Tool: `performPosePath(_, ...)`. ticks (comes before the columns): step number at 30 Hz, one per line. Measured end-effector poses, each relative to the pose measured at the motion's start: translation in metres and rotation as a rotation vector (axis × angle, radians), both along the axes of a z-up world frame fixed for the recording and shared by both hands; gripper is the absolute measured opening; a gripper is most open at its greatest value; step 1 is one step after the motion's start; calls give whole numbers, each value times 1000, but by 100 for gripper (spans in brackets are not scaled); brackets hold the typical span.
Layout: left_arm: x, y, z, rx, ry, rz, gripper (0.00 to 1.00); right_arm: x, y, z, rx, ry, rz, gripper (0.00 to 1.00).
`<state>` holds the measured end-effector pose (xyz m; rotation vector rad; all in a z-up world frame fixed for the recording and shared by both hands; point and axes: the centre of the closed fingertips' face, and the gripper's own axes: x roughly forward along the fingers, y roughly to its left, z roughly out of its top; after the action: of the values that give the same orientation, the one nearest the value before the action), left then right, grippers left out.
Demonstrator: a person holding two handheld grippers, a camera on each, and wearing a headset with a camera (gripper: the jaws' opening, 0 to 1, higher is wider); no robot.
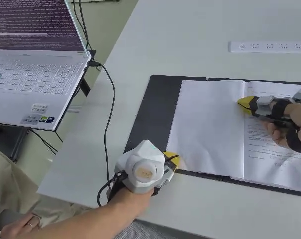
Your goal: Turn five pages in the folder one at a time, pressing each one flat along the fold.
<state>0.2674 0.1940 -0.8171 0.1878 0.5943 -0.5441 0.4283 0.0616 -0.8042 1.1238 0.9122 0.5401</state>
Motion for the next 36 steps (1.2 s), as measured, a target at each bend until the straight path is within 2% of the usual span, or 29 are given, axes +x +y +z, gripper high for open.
performPosePath(5, 0, 0, 0, -1, 1, 3, 0, -10, -1, -4, 14, 3, 30, 0)
performPosePath(19, 0, 0, -1, 10, 0, -10, 0, -66, 4, -1, 47, 21, 114, 0)
performPosePath(30, 0, 0, -1, 18, -2, -13, 0, -114, 8, 2, 60, 34, 174, 0)
performPosePath(36, 0, 0, -1, 24, -5, -20, 0, -146, 12, 2, 61, 41, 246, 0)
